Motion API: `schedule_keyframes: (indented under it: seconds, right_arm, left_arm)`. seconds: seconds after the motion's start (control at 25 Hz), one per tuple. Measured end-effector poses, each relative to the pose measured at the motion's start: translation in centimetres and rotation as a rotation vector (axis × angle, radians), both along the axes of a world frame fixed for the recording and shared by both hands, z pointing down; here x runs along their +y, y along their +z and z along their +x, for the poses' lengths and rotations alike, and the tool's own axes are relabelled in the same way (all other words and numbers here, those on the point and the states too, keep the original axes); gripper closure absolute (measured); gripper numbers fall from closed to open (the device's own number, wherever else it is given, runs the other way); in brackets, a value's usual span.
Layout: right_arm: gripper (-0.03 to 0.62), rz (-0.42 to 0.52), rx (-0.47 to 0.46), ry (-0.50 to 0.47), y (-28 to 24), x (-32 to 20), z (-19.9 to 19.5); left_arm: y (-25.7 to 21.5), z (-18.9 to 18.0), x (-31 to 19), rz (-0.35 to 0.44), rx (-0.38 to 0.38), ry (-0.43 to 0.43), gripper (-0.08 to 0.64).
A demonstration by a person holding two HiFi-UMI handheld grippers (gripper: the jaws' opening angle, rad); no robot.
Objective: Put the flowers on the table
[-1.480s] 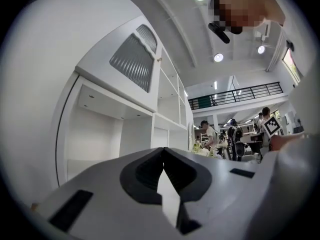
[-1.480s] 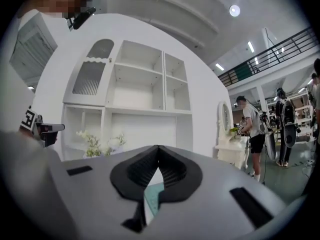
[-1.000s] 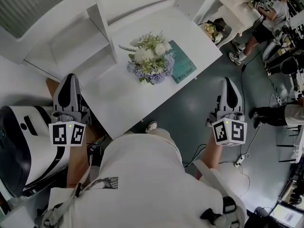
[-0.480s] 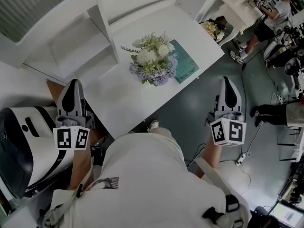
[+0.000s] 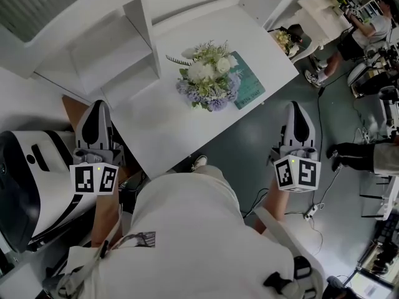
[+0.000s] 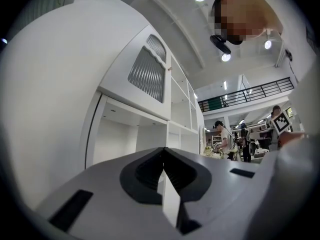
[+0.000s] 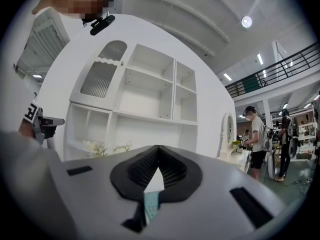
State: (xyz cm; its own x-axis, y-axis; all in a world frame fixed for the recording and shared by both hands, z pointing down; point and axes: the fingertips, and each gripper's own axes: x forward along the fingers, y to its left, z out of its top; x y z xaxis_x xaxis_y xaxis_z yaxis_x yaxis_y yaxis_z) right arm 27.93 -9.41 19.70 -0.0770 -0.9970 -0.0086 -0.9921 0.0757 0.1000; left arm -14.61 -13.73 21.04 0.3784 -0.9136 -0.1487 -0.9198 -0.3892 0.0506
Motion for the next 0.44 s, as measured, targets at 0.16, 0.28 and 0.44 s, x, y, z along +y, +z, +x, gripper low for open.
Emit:
schedule_keyframes:
  seconds: [0.16, 0.28, 0.44]
  right_arm:
    - [0.583, -0.003, -0.005, -0.008, 0.3, 0.0, -0.5]
    - [0.583, -0.008, -0.008, -0.015, 0.5, 0.0, -0.9]
    - [0.583, -0.012, -0.009, -0.018, 0.5, 0.1, -1.2]
  left_arm:
    - [0.2, -0.1, 0.1, -0.006, 0.003, 0.001, 0.545]
    - [0.4, -0.2, 0.2, -0.013, 0.007, 0.0, 0.545]
    - [0.5, -0.2, 0.3, -0.013, 0.008, 0.0, 0.545]
